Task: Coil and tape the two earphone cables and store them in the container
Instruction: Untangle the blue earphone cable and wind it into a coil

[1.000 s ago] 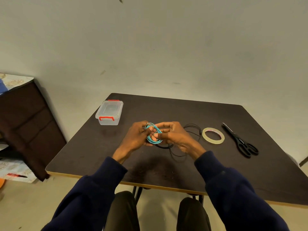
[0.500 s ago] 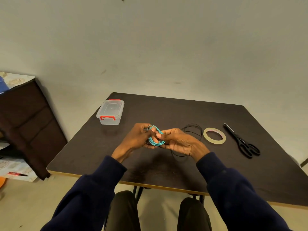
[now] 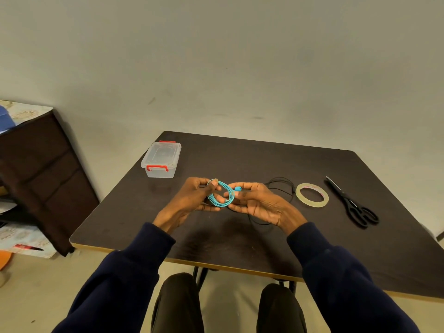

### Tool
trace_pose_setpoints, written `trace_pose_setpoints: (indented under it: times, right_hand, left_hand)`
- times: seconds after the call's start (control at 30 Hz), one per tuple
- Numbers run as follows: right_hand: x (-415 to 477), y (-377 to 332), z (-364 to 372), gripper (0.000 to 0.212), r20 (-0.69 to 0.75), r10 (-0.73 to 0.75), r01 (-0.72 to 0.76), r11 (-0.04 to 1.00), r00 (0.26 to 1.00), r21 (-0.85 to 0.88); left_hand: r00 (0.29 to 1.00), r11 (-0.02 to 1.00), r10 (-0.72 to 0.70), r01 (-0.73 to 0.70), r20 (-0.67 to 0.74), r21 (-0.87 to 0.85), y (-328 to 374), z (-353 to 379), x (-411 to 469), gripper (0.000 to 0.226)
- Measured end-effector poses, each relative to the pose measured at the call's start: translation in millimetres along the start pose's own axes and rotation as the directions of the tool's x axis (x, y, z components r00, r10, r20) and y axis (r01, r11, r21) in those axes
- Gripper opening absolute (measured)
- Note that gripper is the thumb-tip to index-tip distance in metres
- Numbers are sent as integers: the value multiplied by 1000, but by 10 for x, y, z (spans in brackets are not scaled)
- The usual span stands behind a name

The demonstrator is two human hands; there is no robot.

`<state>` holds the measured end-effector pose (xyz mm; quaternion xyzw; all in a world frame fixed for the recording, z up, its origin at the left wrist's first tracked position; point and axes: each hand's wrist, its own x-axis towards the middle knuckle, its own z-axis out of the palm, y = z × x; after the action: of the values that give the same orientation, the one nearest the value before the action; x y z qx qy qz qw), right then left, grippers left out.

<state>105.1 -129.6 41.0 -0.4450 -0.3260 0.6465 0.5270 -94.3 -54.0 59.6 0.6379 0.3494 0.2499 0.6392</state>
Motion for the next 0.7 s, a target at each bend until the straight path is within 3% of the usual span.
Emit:
trace_pose_setpoints:
  times: [0.17,0.37,0.57,0.7]
  right_hand:
    - [-5,4,59,31,-33,-33,33,999,999,-19]
    - [-13,-10,30,43,58,6,-9,998,998,58]
    - [17,45,125,30,-72,-50,36,984,996,-177]
    - [12,93,132,24,-104,-64,39,973,992,-226]
  left_hand:
    - [999,998,-35,35,13,-44,-21,-10,-22,34]
    - [997,996,-79,78,-18,-52,-55,-42,-55,30]
    - [995,994,-98,96,-30,-53,-72,-51,-67,26]
    - [996,996,-85,84,-35,-35,-159,-75,-92,31]
